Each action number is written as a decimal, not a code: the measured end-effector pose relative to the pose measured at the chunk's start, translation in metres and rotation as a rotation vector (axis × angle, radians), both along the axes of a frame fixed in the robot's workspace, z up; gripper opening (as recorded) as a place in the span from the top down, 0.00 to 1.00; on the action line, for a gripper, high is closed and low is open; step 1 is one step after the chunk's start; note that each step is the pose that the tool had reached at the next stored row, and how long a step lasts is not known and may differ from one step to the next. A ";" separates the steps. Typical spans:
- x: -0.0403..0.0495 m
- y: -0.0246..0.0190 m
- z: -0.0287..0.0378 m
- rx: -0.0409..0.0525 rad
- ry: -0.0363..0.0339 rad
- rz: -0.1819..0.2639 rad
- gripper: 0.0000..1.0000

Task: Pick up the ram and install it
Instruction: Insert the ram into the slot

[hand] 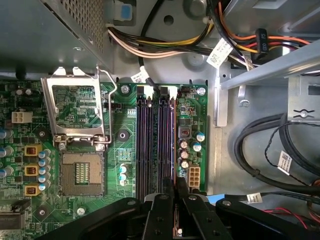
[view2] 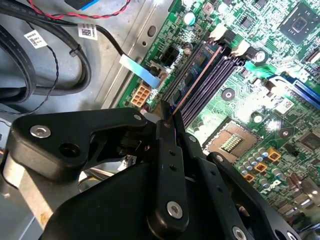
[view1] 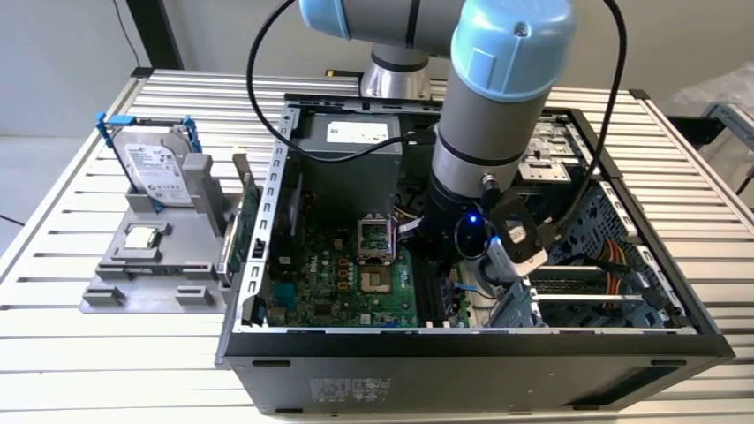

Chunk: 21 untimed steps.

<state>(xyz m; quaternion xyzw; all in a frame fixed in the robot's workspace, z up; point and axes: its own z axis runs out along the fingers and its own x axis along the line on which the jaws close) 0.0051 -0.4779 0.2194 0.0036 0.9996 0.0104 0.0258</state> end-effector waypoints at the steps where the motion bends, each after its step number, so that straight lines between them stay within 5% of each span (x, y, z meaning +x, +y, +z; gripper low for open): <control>1: 0.0000 0.0000 0.0000 -0.0002 0.0003 0.000 1.00; 21: -0.0001 0.0000 -0.0019 0.0000 0.0007 -0.024 1.00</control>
